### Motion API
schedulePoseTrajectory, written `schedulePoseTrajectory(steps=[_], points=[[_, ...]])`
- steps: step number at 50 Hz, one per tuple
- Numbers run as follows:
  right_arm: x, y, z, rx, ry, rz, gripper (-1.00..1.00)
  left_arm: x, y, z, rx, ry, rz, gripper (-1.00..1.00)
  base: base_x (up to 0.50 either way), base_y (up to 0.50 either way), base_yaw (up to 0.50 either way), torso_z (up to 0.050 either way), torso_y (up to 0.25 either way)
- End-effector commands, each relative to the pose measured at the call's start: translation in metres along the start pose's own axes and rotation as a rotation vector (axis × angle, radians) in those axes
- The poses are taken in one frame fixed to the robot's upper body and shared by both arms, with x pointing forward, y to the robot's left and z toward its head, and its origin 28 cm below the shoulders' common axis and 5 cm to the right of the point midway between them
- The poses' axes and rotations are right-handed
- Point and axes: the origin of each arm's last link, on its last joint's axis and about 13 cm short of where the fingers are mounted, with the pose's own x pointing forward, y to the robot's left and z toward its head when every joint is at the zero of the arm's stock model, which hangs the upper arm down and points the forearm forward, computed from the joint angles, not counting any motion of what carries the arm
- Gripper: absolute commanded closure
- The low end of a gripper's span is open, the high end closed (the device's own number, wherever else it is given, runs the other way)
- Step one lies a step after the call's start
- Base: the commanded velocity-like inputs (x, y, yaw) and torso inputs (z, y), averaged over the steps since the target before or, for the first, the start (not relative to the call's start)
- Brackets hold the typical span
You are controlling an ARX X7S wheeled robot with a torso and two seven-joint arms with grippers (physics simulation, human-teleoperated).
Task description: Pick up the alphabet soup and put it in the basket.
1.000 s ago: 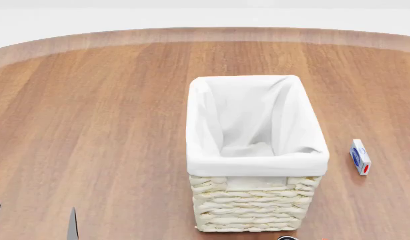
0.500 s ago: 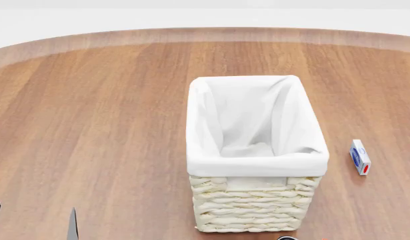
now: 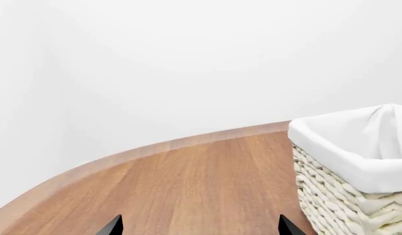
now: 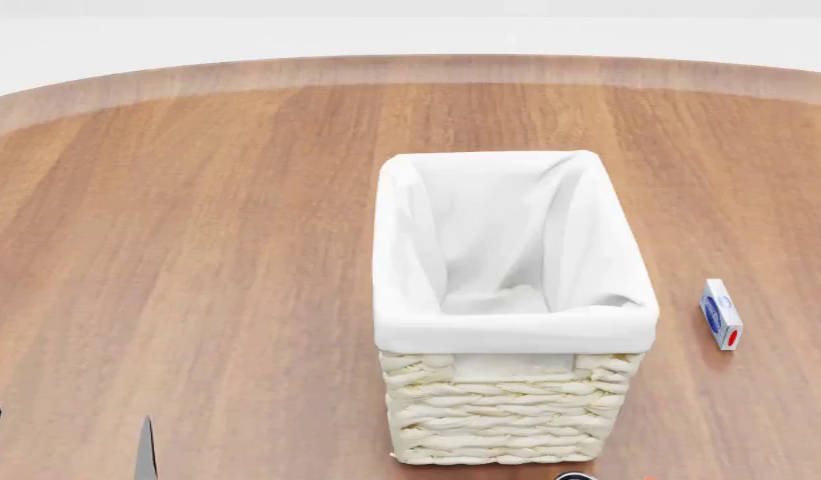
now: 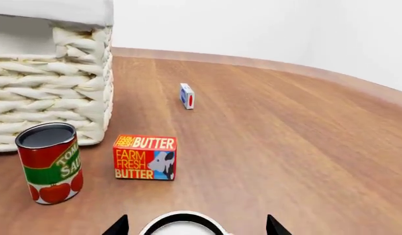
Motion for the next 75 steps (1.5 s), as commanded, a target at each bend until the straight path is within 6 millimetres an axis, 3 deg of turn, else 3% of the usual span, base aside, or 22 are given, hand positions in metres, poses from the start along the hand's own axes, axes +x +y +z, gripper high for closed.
schedulePoseTrajectory(steps=[1, 40, 41, 55, 75], points=[[-0.001, 0.001, -0.005, 0.0, 0.014, -0.001, -1.0, 0.0, 0.0, 0.0, 0.0, 0.001, 0.0, -1.0, 0.0, 0.0, 0.0, 0.0, 0.0], [-0.001, 0.005, -0.023, 0.014, 0.078, -0.002, -1.0, 0.0, 0.0, 0.0, 0.001, 0.001, 0.001, -1.0, 0.0, 0.0, 0.0, 0.0, 0.0], [-0.001, 0.005, -0.023, 0.017, 0.077, -0.004, 1.0, 0.0, 0.0, 0.0, 0.001, 0.001, 0.001, -1.0, 0.0, 0.0, 0.0, 0.0, 0.0], [0.001, 0.006, -0.015, 0.026, 0.058, -0.014, 1.0, -0.001, 0.0, 0.0, 0.0, 0.002, 0.004, -1.0, 0.0, 0.0, 0.0, 0.0, 0.0], [0.015, 0.009, 0.098, 0.144, -0.218, 0.029, 1.0, 0.0, 0.0, 0.0, -0.006, 0.0, 0.0, -1.0, 0.0, 0.0, 0.0, 0.0, 0.0]])
